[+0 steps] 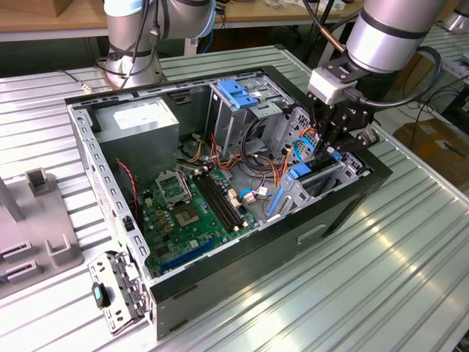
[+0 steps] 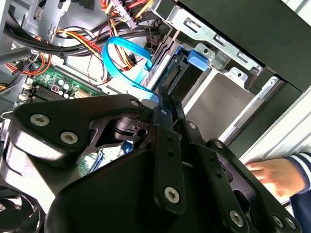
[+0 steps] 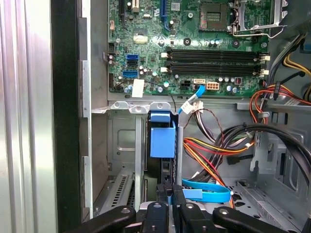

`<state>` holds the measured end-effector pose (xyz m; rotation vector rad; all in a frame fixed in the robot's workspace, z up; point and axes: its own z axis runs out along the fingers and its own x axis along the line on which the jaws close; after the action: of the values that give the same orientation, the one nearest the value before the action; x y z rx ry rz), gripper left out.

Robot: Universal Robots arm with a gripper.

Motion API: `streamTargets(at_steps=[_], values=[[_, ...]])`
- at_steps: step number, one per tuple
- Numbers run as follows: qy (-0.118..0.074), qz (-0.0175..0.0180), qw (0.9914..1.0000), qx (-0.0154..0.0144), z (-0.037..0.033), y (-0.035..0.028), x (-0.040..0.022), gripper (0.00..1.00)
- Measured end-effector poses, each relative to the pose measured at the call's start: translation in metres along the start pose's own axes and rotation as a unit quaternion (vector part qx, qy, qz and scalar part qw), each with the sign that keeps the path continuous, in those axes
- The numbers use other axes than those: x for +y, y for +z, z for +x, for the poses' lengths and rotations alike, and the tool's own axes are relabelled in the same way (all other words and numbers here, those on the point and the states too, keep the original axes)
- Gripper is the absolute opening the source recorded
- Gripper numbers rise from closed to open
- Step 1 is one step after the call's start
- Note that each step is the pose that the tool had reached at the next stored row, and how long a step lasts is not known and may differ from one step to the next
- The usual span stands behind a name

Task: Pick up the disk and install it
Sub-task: 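Insert the first disk wire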

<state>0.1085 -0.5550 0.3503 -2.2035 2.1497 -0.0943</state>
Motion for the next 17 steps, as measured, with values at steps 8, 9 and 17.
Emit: streamTargets(at_steps=[8, 9, 17], values=[[-0.012, 0.0015, 0.99991, -0.0057, 0.0004, 0.0008, 0.0012, 0.16], [-0.012, 0.0015, 0.99991, -0.0059, 0.0004, 0.0009, 0.0012, 0.16], [-0.017, 0.0017, 0.99984, -0.0068, 0.0005, 0.0009, 0.0012, 0.16]])
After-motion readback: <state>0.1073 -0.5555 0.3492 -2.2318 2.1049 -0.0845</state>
